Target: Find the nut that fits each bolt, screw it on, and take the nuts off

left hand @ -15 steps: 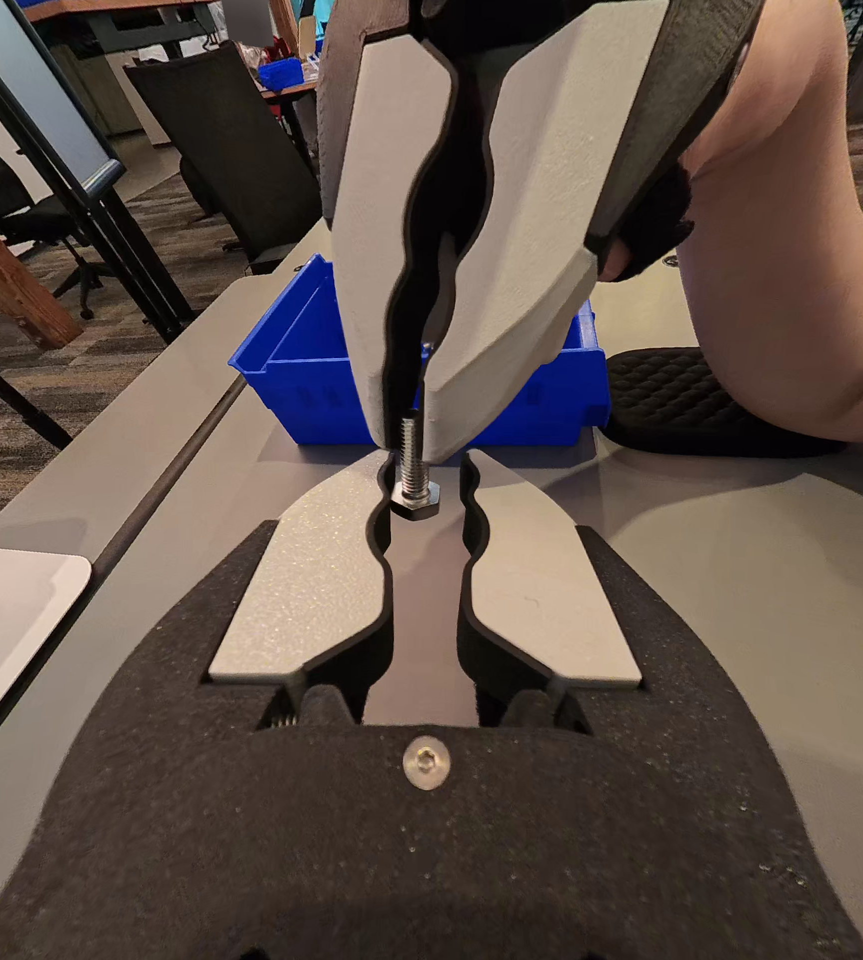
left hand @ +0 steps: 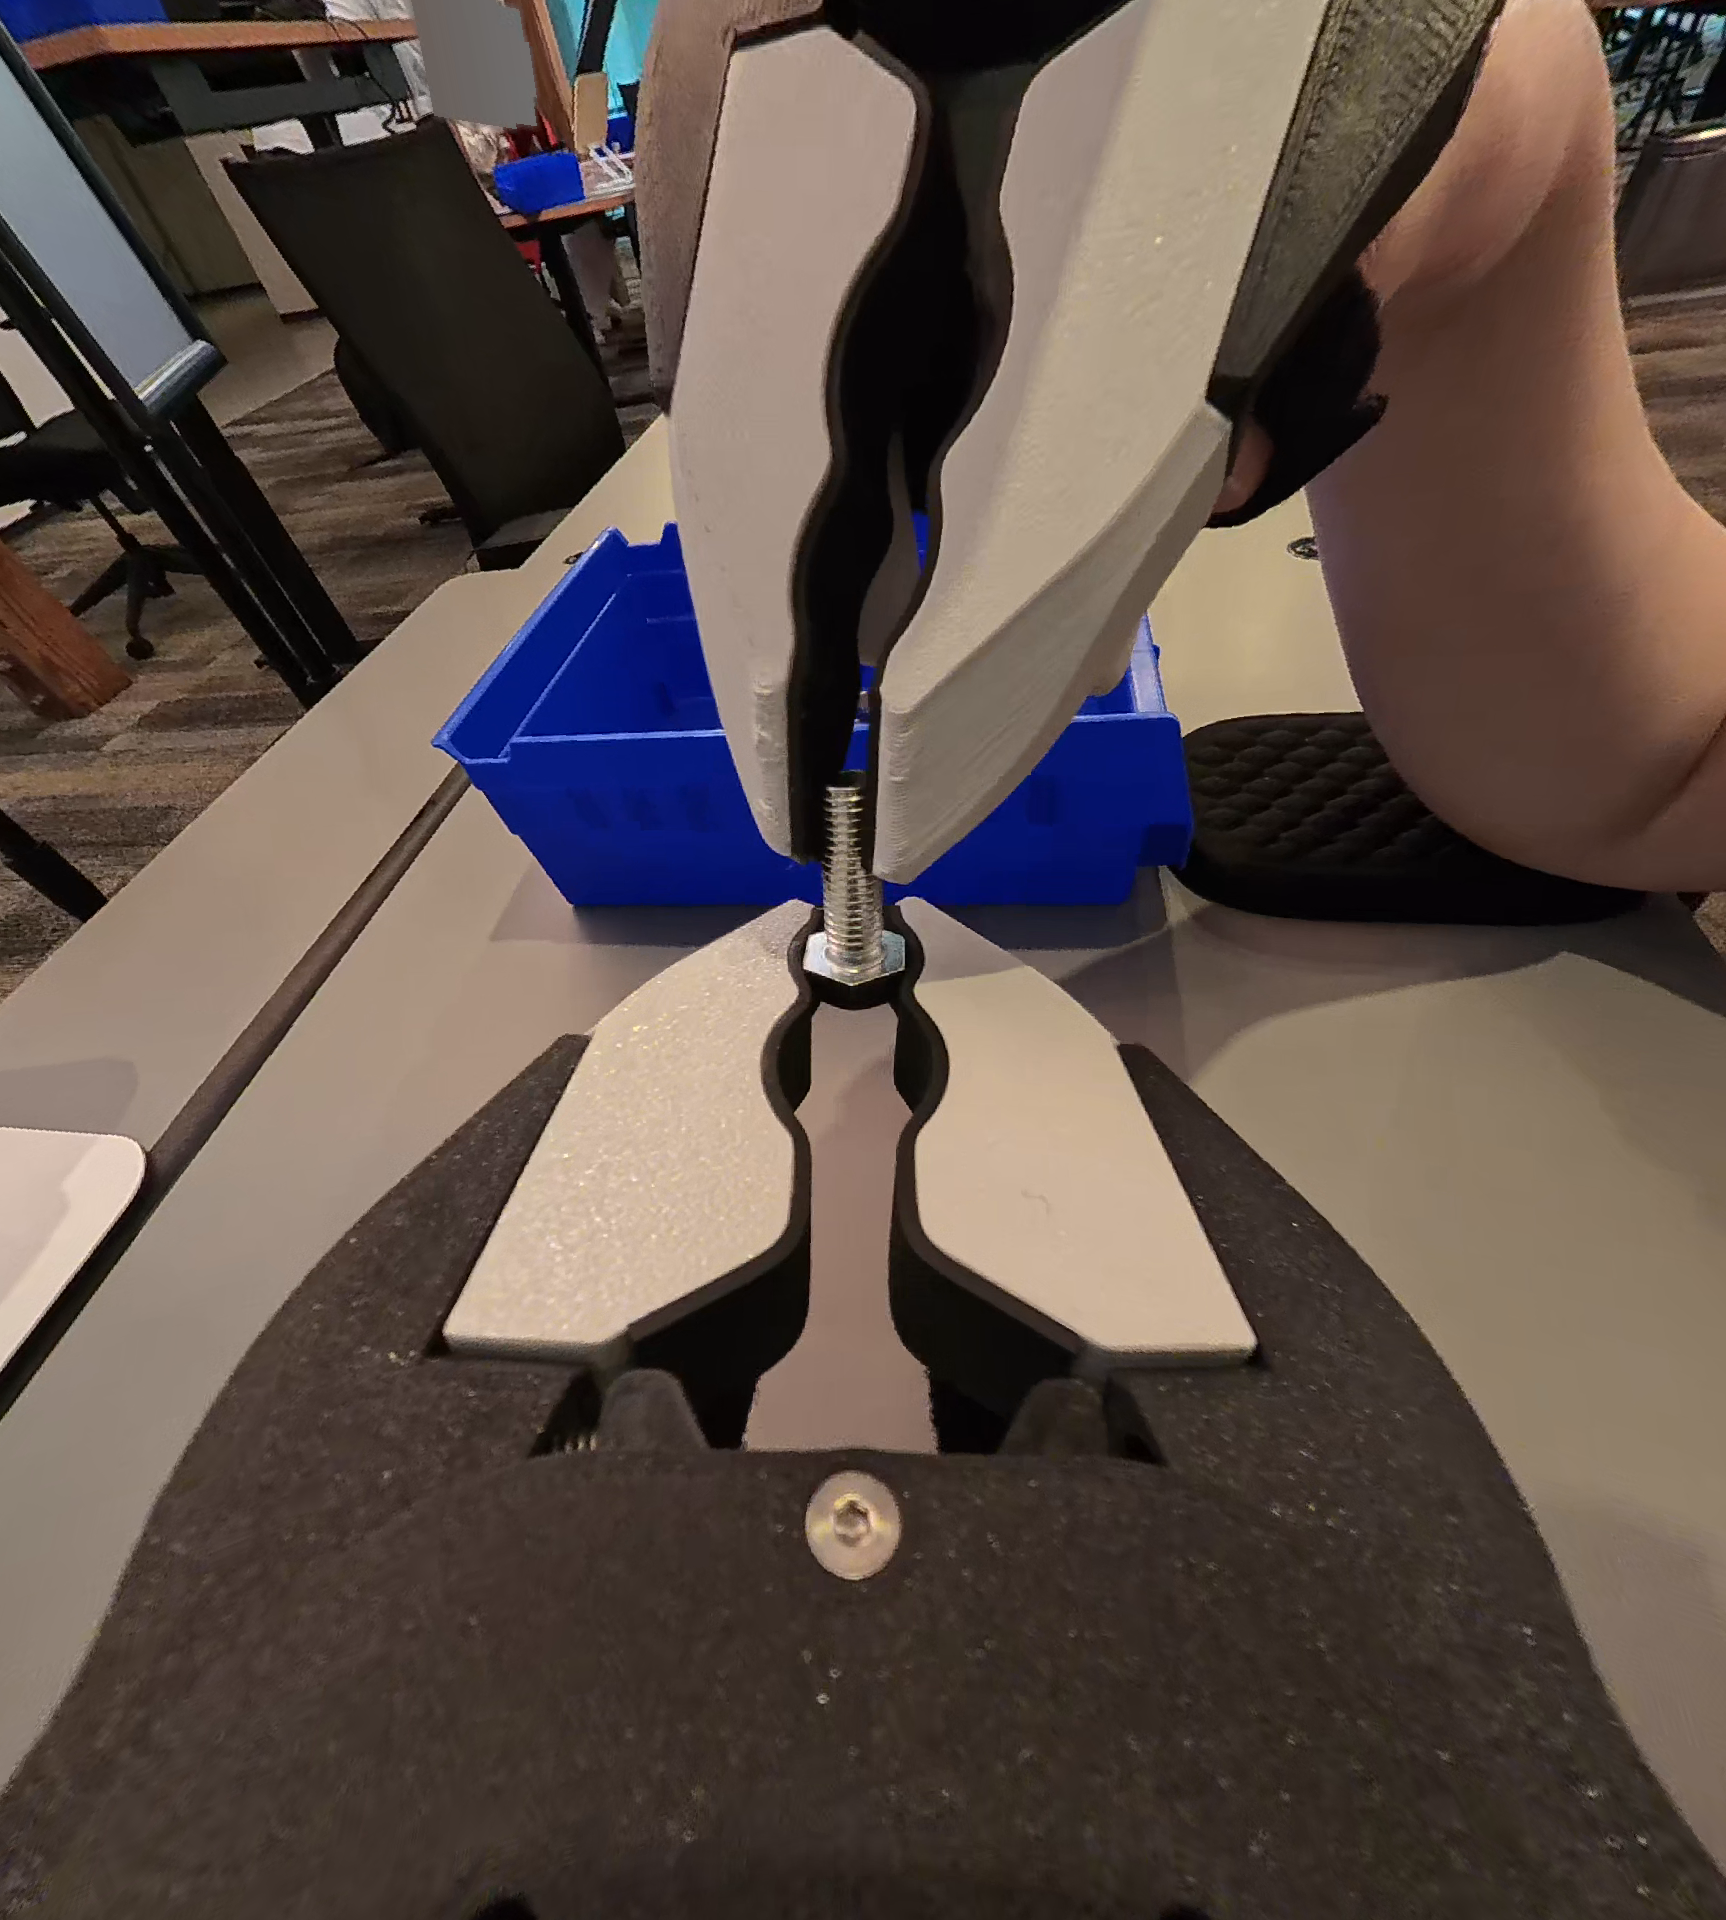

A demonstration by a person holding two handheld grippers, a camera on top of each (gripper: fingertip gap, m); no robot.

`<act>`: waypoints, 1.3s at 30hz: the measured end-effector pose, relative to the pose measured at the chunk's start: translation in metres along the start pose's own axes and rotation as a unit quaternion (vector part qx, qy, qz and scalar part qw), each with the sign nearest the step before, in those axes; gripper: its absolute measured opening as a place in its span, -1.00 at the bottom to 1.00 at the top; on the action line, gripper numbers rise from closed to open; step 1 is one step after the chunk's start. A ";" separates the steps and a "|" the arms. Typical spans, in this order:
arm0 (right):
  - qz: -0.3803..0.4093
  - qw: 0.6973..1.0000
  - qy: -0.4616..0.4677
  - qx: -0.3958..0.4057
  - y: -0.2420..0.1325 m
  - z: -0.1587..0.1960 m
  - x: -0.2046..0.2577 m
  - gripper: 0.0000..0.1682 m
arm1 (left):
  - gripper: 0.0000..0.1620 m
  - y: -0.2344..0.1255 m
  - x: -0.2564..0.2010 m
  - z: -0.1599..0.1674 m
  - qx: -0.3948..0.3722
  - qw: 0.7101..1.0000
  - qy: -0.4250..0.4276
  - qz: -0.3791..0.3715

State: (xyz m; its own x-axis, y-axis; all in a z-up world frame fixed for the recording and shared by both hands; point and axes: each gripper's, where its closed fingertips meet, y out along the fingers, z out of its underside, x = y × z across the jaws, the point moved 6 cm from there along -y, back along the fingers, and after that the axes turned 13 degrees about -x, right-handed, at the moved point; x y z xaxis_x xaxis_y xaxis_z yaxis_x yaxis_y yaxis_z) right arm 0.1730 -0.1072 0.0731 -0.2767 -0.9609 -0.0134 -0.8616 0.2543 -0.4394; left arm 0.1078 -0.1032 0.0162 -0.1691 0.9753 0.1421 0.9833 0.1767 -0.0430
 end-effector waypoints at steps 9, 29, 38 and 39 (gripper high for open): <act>-0.004 1.000 0.003 0.005 0.001 0.002 0.000 -0.89 | -0.87 0.001 -0.001 0.000 0.004 1.000 0.003 -0.001; 0.035 0.997 -0.044 -0.057 -0.018 -0.015 -0.002 -0.74 | -0.88 -0.011 0.016 -0.008 -0.010 0.998 0.006 -0.063; -0.094 0.987 -0.108 0.070 -0.002 0.028 0.012 -0.75 | -0.88 -0.085 0.053 -0.055 -0.009 0.984 -0.017 -0.175; -0.095 0.982 -0.120 0.111 0.007 0.039 0.011 -0.75 | -0.88 -0.096 0.057 -0.061 -0.011 0.982 -0.014 -0.187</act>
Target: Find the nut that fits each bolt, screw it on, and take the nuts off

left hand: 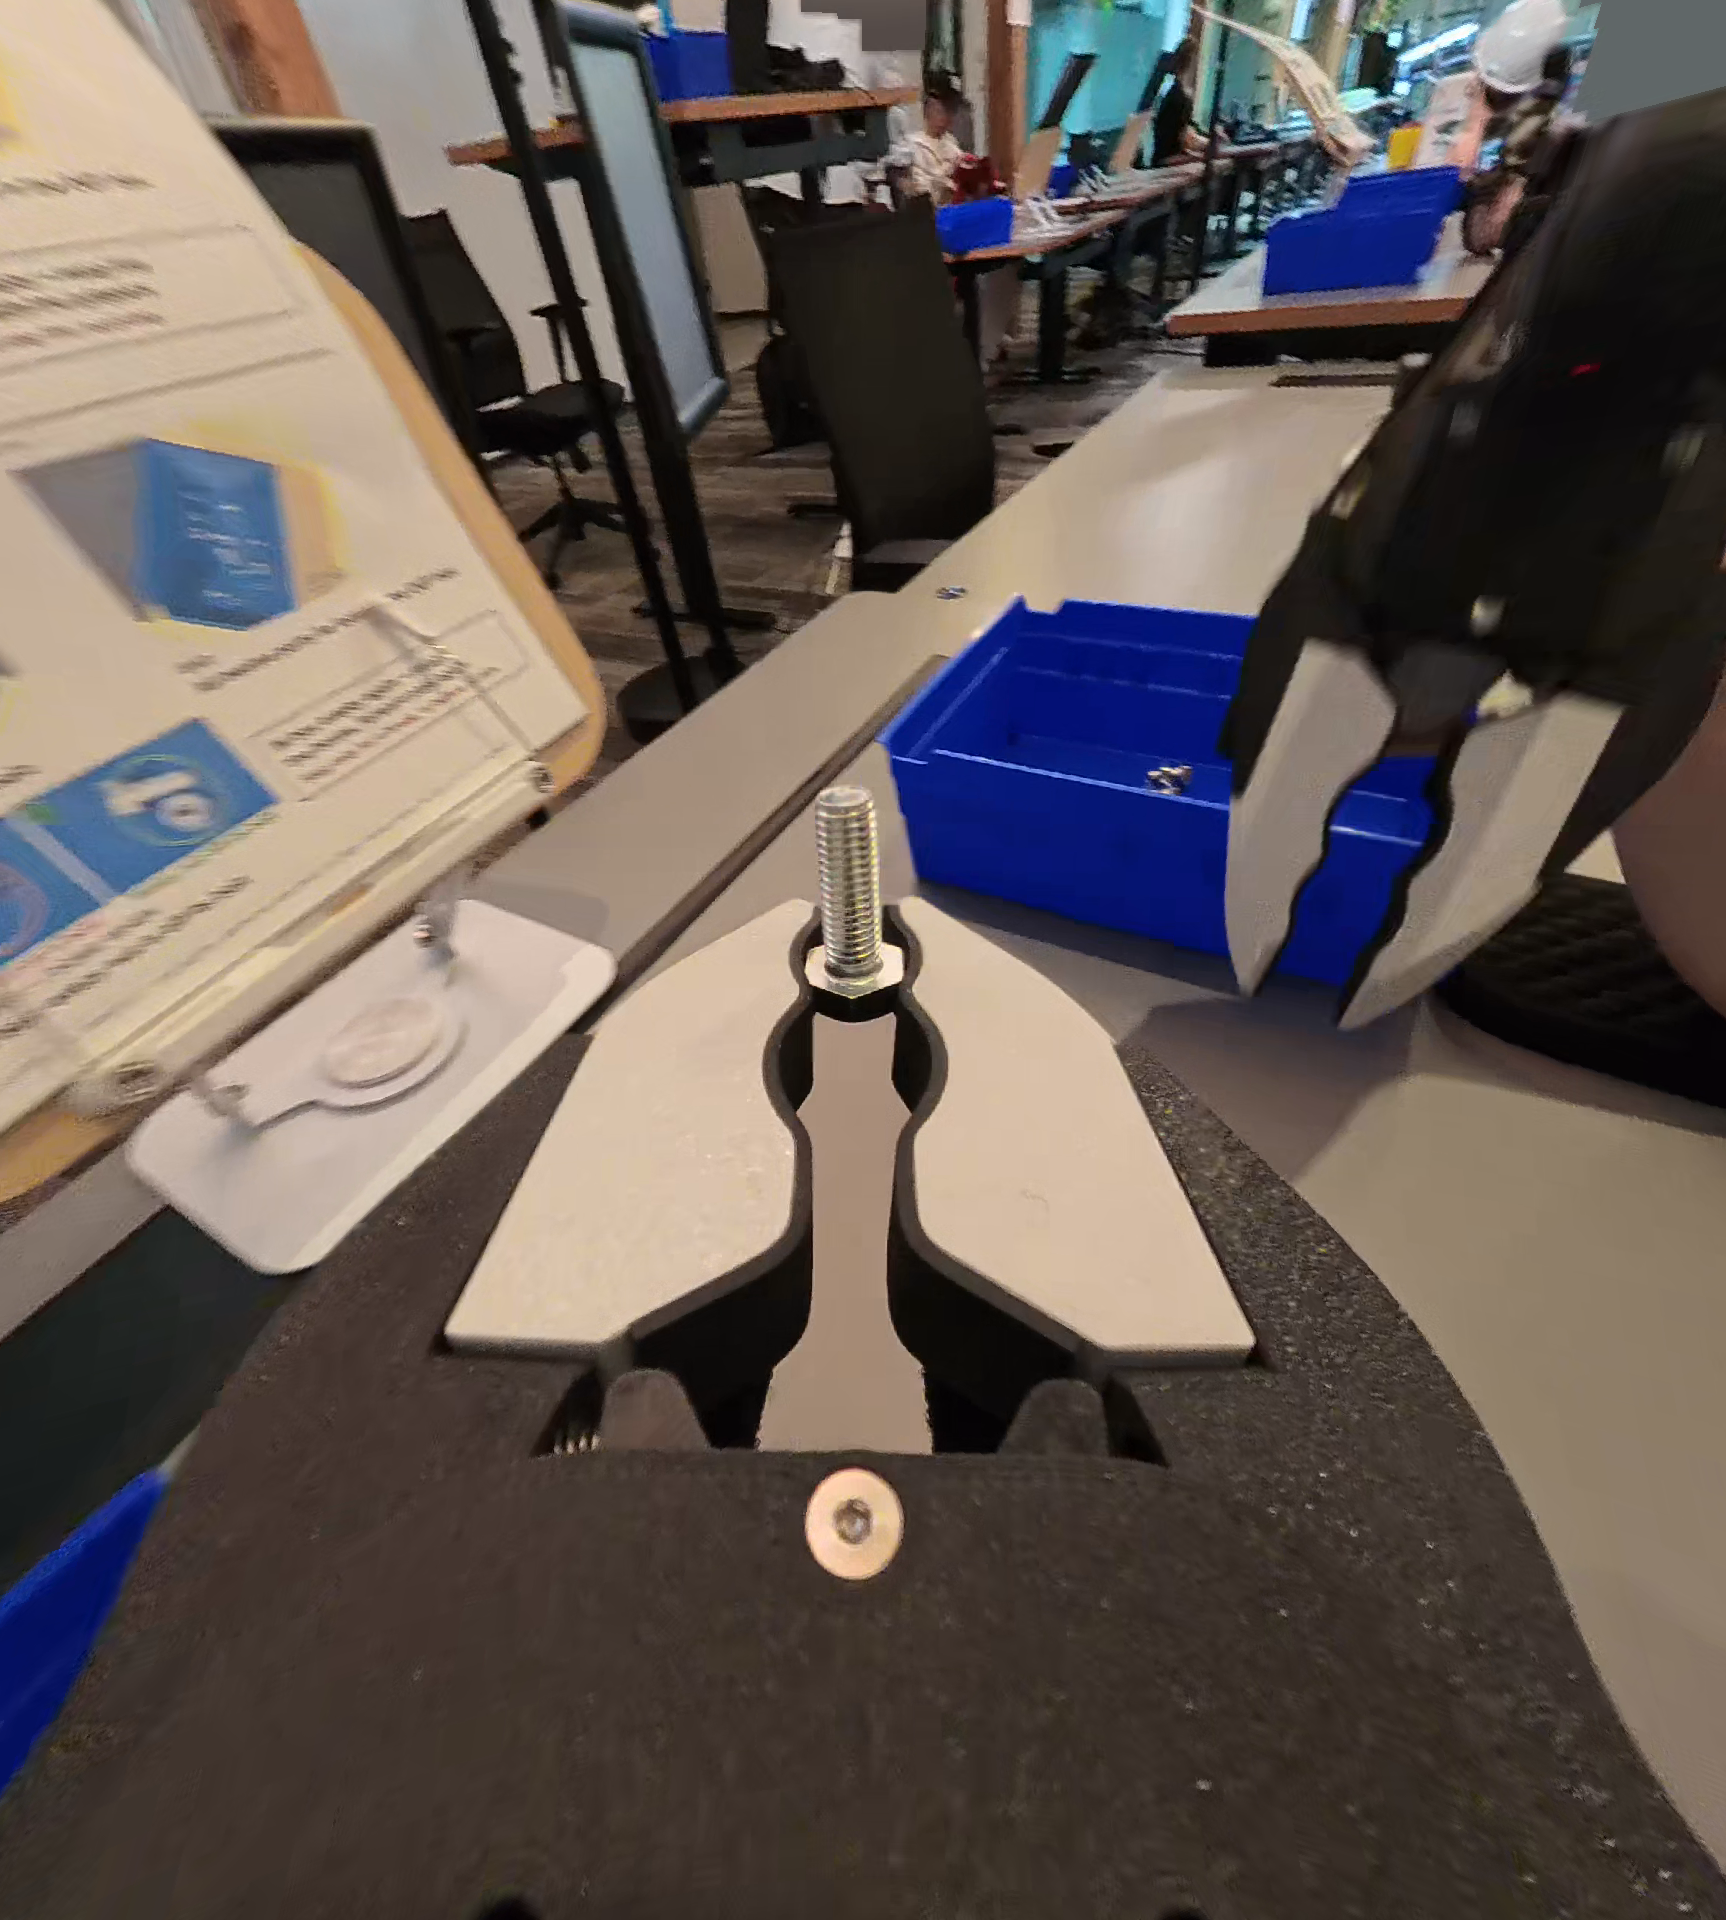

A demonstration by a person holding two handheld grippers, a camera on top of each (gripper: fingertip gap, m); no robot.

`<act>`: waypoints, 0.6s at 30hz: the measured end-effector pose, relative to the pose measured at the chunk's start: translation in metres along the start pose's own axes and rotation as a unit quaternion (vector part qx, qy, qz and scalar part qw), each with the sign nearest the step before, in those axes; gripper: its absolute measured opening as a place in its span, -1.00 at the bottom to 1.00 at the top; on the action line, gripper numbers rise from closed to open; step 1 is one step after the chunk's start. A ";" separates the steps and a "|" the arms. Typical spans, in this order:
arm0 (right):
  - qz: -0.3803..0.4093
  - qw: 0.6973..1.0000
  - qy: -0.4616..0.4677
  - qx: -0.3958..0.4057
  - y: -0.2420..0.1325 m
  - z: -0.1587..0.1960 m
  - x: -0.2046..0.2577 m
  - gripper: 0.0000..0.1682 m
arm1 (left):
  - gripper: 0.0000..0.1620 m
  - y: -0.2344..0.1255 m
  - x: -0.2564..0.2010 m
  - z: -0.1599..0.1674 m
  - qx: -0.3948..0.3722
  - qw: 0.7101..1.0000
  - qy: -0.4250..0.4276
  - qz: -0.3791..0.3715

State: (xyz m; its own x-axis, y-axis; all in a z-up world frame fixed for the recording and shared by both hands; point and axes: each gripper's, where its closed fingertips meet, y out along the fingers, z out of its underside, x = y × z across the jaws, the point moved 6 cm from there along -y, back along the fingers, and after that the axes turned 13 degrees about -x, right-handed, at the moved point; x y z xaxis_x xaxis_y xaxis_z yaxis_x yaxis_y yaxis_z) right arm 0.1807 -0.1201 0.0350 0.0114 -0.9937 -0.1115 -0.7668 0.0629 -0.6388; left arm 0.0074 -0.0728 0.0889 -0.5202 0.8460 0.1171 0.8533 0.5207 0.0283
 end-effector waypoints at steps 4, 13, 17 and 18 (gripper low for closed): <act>-0.019 0.991 0.020 0.132 0.046 0.031 -0.005 -0.78 | -0.88 -0.035 0.024 -0.016 -0.003 0.999 0.019 -0.043; -0.042 0.969 -0.020 0.243 0.101 0.065 -0.002 -0.74 | -0.88 -0.064 0.039 -0.029 -0.029 0.997 0.008 -0.065; -0.055 0.965 -0.012 0.256 0.109 0.070 0.001 -0.73 | -0.88 -0.059 0.037 -0.027 -0.027 0.998 0.002 -0.055; -0.053 0.964 -0.012 0.261 0.110 0.071 -0.001 -0.73 | -0.88 -0.058 0.037 -0.026 -0.024 0.998 0.002 -0.053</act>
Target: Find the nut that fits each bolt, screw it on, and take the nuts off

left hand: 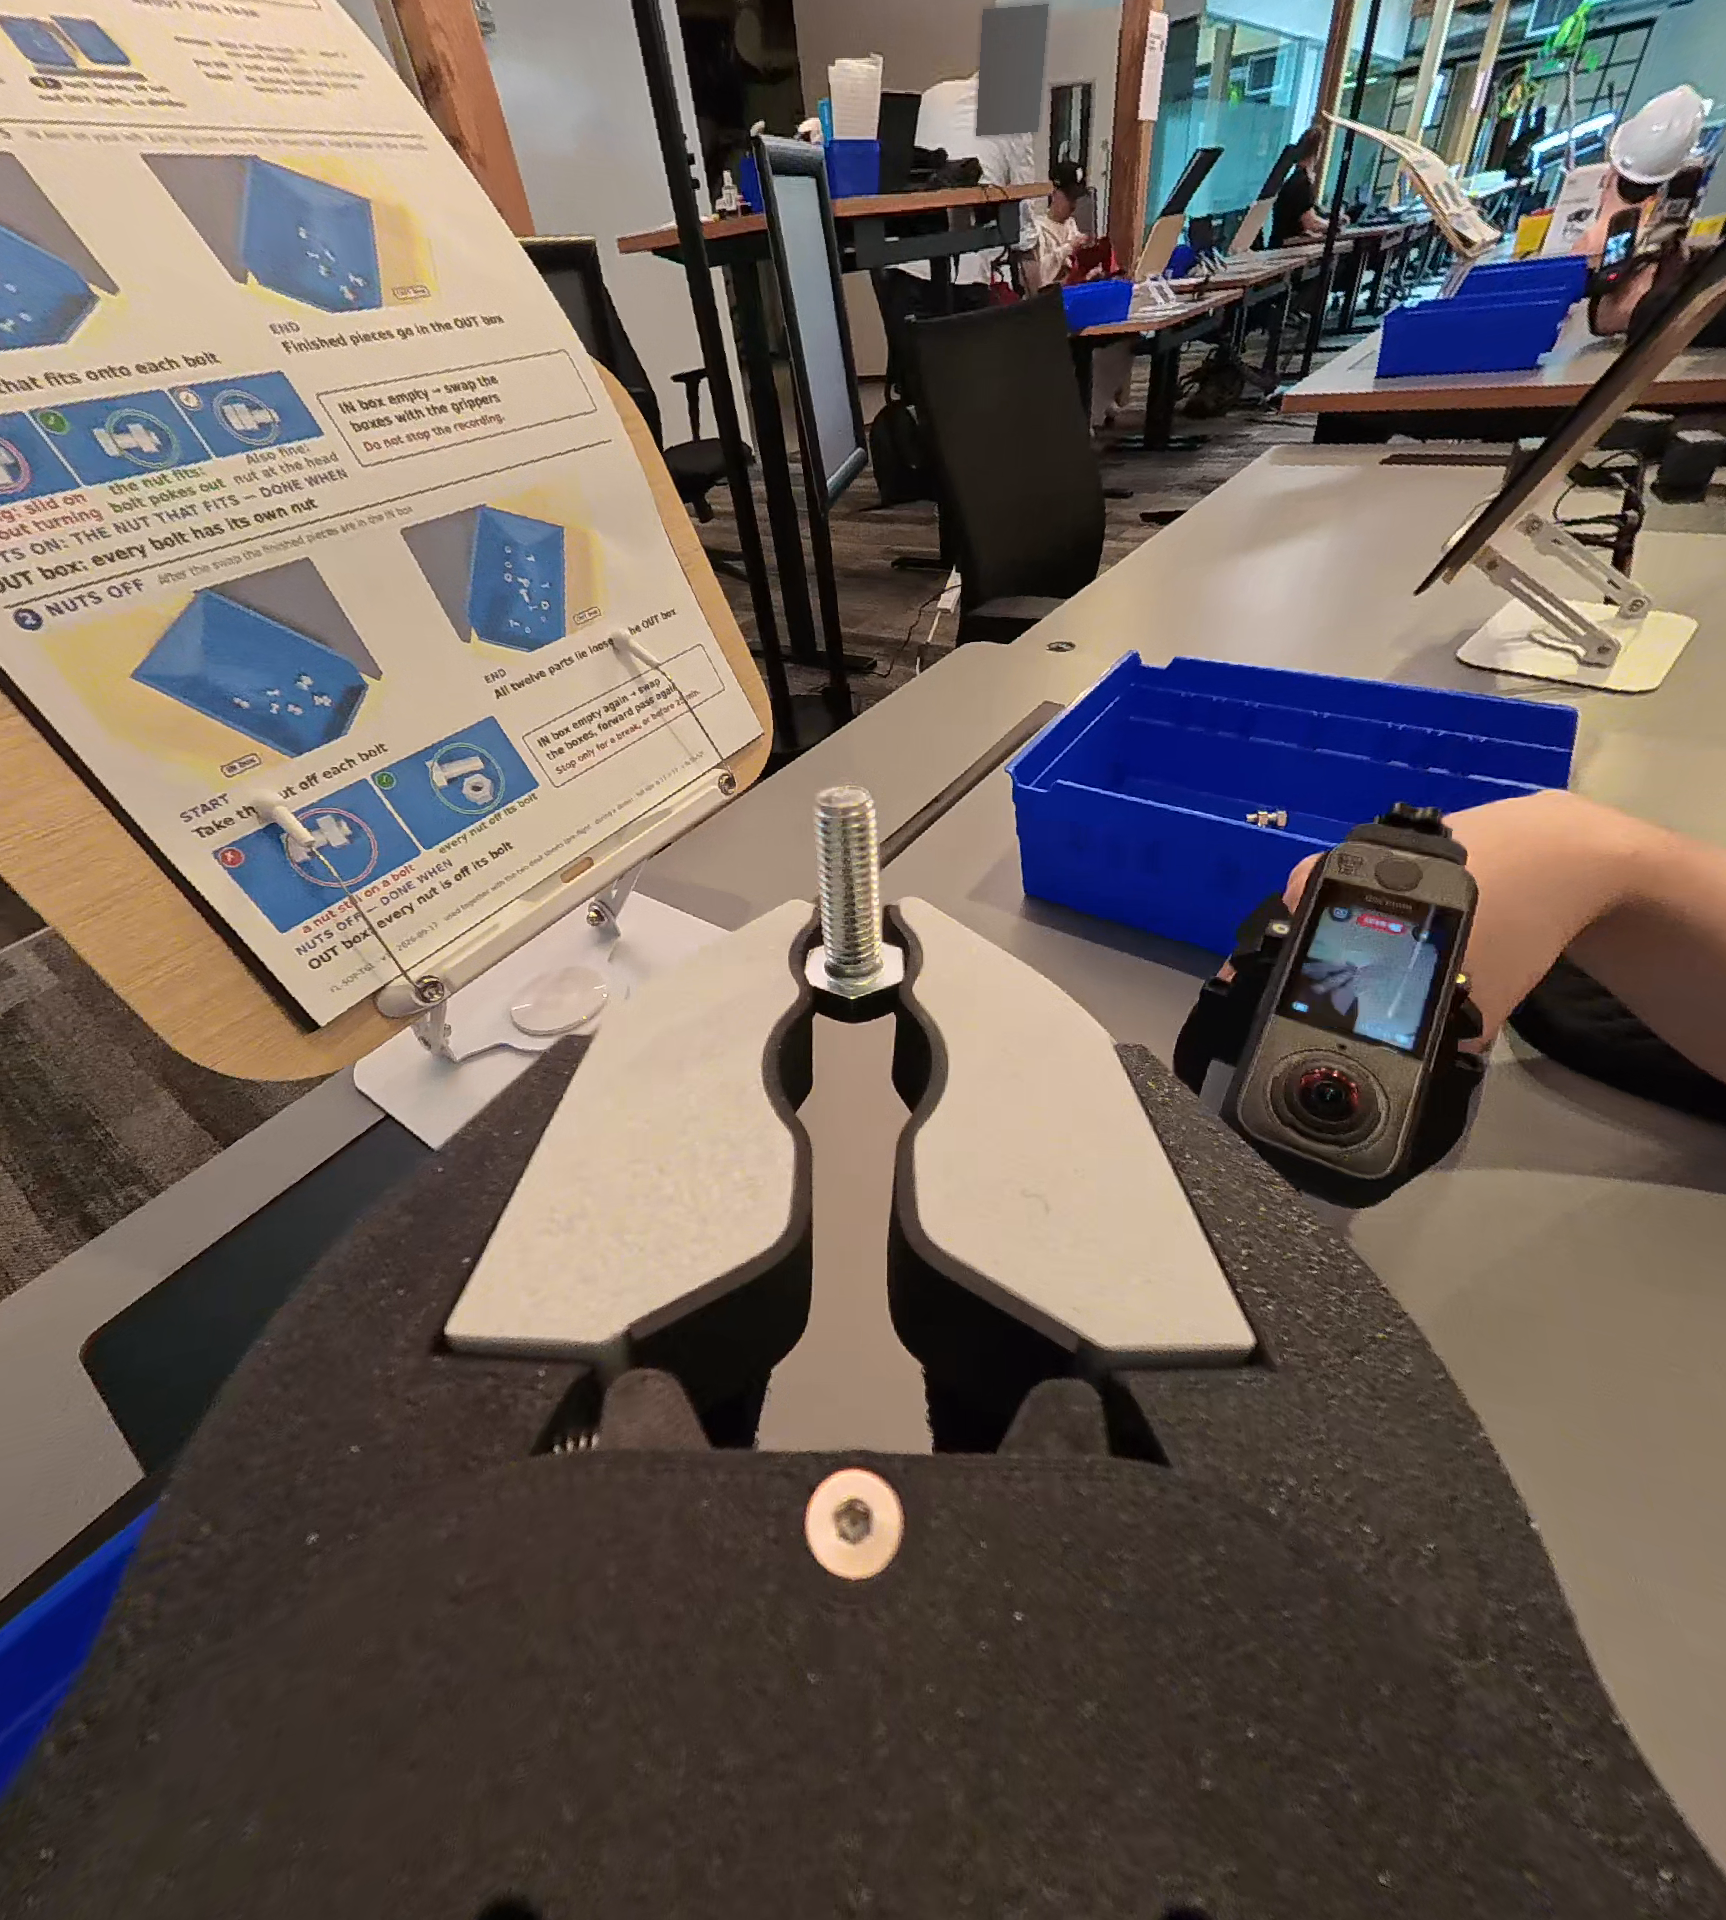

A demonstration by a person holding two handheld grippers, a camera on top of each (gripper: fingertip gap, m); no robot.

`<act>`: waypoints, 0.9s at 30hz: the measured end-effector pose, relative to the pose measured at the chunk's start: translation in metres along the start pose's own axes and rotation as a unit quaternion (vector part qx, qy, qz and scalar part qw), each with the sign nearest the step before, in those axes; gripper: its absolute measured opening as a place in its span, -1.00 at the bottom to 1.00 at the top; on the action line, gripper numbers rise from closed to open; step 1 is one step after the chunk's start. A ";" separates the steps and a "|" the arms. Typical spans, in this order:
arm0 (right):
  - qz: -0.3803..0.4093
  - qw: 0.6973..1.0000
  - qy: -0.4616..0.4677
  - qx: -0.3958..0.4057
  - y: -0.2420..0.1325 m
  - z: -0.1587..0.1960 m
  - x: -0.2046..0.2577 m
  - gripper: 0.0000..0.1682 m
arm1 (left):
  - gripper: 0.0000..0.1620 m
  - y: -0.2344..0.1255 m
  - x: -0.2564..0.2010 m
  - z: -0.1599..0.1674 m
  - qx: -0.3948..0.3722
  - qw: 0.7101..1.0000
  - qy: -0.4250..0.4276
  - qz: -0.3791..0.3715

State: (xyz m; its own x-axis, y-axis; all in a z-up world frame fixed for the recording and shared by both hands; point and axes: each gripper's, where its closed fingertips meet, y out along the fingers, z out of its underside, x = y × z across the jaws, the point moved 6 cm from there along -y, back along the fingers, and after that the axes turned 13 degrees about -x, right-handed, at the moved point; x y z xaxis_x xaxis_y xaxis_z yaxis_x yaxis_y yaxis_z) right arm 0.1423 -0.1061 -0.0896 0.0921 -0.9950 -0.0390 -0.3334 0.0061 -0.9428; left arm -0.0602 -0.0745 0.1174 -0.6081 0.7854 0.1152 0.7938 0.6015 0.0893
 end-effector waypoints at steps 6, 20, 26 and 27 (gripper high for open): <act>0.006 1.000 -0.003 -0.003 0.006 0.002 -0.006 -0.72 | -0.88 0.005 -0.003 0.003 0.008 1.000 0.003 0.009; -0.006 1.000 0.006 -0.004 0.010 0.004 -0.008 -0.81 | -0.88 0.007 -0.003 0.006 0.011 1.000 -0.007 0.017; -0.009 1.000 -0.011 -0.010 0.000 0.003 -0.004 -0.81 | -0.88 0.010 -0.004 0.007 0.008 1.000 -0.002 0.017; -0.010 1.000 -0.012 -0.022 -0.008 0.000 -0.001 -0.82 | -0.88 0.012 -0.004 0.008 0.011 1.000 -0.004 0.019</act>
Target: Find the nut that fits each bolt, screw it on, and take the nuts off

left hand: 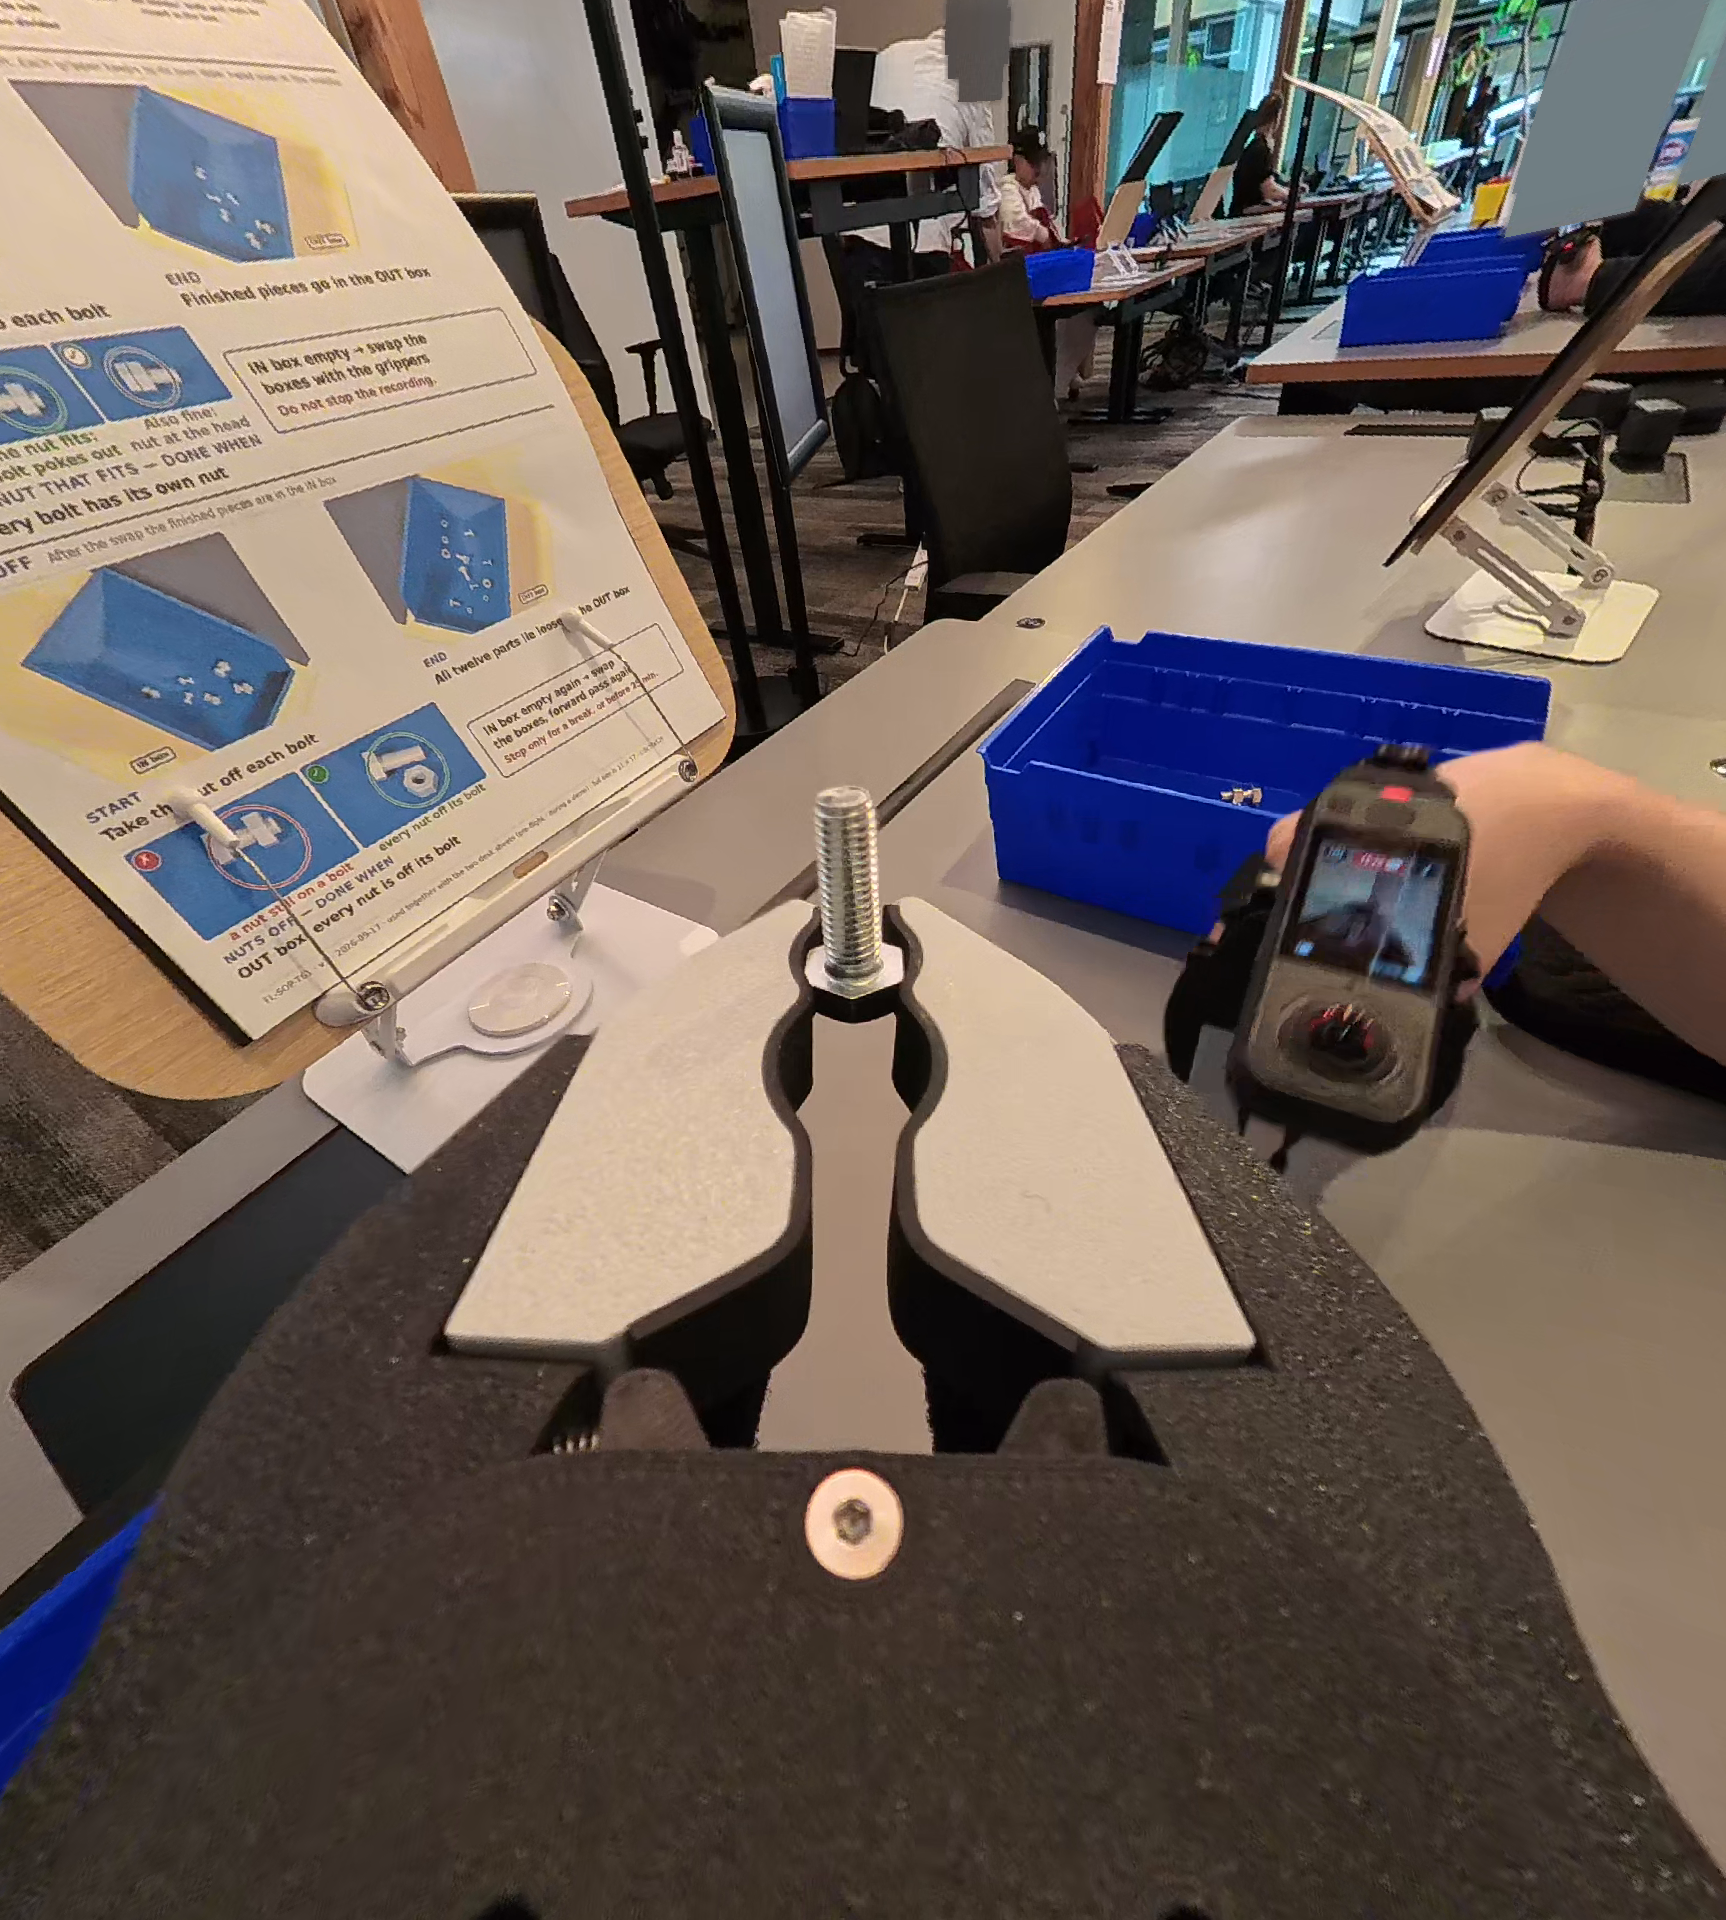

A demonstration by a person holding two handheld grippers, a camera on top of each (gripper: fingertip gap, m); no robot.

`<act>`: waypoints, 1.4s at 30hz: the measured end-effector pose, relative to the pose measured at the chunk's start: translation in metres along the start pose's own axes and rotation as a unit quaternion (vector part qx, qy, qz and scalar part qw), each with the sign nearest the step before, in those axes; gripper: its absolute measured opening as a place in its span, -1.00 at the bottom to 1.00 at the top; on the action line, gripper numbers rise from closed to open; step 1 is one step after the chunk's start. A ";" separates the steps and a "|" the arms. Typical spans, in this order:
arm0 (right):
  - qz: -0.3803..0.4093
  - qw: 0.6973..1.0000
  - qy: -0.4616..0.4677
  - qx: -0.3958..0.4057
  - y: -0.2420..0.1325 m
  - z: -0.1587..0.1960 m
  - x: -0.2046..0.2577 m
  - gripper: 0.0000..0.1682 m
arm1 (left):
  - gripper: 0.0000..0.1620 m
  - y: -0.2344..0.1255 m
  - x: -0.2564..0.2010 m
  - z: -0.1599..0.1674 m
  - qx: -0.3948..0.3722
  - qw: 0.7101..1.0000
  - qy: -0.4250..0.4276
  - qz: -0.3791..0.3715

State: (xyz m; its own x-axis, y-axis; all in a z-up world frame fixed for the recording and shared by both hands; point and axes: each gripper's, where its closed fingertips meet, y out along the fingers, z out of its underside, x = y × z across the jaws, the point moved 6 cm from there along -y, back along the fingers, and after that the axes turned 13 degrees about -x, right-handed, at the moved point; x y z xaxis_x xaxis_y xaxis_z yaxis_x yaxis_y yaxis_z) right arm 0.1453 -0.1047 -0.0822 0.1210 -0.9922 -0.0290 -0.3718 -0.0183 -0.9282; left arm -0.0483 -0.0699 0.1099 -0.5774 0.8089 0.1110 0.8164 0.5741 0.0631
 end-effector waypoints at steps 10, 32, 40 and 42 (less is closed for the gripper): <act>0.089 0.982 -0.042 -0.163 -0.130 -0.013 0.048 -0.82 | -0.88 0.072 -0.071 0.049 0.027 0.989 -0.059 0.130; 0.121 0.986 -0.065 -0.098 -0.121 0.003 0.038 -0.81 | -0.88 0.114 -0.172 0.155 0.007 0.950 -0.031 0.311; 0.115 0.987 -0.073 -0.083 -0.115 0.002 0.039 -0.81 | -0.88 0.113 -0.177 0.155 0.006 0.946 -0.018 0.325; 0.108 0.988 -0.076 -0.085 -0.114 0.001 0.040 -0.81 | -0.88 0.113 -0.178 0.156 0.009 0.946 -0.015 0.325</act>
State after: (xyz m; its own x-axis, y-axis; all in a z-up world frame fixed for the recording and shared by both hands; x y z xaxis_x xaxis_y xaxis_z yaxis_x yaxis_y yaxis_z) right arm 0.1937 -0.1425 0.0219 0.1542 -0.9455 -0.2867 -0.5512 0.1585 -0.8192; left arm 0.1446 -0.1291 -0.0574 0.0458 0.9947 0.0919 0.9987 -0.0436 -0.0260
